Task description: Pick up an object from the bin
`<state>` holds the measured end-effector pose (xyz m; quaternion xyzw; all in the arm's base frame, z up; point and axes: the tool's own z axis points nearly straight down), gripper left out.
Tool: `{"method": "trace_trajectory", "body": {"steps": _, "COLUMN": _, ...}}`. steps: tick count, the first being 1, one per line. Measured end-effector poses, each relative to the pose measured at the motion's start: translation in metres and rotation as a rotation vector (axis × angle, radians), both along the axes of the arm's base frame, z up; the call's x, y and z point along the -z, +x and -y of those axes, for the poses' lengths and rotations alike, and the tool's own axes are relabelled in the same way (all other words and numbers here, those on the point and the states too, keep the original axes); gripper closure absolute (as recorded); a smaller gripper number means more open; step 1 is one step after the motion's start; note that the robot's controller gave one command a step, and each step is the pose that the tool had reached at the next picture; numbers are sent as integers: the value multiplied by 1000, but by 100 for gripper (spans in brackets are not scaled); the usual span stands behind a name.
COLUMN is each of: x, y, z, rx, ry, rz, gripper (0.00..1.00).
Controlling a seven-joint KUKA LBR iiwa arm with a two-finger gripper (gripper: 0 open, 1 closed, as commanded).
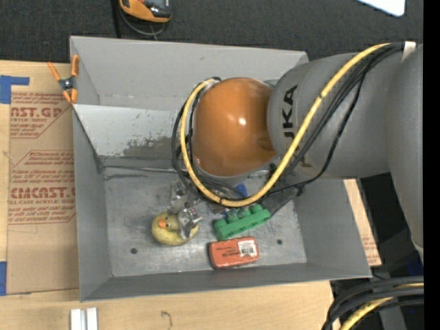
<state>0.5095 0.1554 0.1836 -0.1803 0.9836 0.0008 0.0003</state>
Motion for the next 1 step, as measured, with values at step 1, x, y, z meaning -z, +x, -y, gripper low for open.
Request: {"method": "trace_trajectory", "body": {"steps": 1, "x": -155, "y": -7, "z": 31, "rx": -272, "ry": -1, "rz": 10, "gripper": 100}}
